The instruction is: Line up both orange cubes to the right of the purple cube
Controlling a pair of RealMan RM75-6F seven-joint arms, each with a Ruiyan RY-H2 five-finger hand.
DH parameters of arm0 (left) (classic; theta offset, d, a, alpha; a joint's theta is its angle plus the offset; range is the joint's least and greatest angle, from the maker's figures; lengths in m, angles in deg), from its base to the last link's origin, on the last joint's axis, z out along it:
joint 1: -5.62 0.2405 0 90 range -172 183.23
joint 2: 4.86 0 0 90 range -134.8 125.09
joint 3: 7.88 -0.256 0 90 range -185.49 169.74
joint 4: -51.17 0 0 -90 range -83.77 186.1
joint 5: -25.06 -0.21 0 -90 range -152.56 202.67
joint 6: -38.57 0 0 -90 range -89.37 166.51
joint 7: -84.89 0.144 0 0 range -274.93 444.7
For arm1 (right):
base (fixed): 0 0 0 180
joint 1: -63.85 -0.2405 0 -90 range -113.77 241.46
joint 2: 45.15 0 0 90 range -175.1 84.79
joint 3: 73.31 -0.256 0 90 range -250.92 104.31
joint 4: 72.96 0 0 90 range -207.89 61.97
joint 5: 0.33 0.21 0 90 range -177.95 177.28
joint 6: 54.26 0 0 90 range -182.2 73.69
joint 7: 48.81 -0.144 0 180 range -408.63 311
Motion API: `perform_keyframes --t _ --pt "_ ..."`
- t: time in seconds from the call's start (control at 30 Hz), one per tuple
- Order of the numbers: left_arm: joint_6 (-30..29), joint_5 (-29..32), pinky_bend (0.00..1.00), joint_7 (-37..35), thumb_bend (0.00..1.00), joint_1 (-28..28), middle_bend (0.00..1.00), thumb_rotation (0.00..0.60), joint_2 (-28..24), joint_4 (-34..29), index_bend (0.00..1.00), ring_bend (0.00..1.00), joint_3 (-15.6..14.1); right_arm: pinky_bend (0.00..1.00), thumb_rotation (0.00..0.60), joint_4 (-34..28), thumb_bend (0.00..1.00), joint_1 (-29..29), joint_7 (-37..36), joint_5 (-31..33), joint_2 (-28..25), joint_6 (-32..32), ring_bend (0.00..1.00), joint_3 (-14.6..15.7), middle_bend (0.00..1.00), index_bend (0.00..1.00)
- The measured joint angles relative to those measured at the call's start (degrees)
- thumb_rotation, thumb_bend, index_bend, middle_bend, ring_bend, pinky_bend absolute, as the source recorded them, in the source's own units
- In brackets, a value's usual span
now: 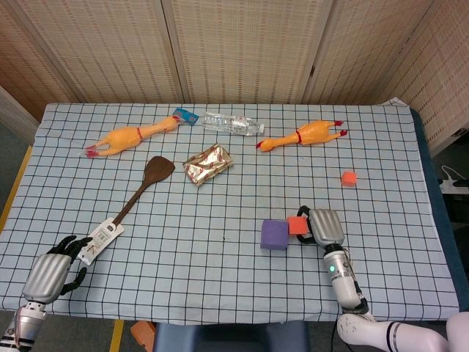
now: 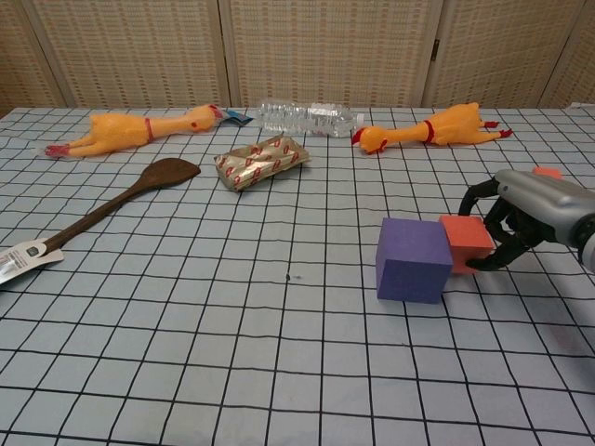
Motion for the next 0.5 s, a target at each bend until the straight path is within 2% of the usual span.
perform_keyframes --t 0.5 --pt "0.1 0.0 0.37 -0.1 0.45 0.0 0.26 0.6 0.0 -0.1 0.18 0.13 -0.1 1.0 0.6 -1.6 0.09 0.9 1.9 0.1 0.9 -1.2 0.94 0.2 0.84 0.61"
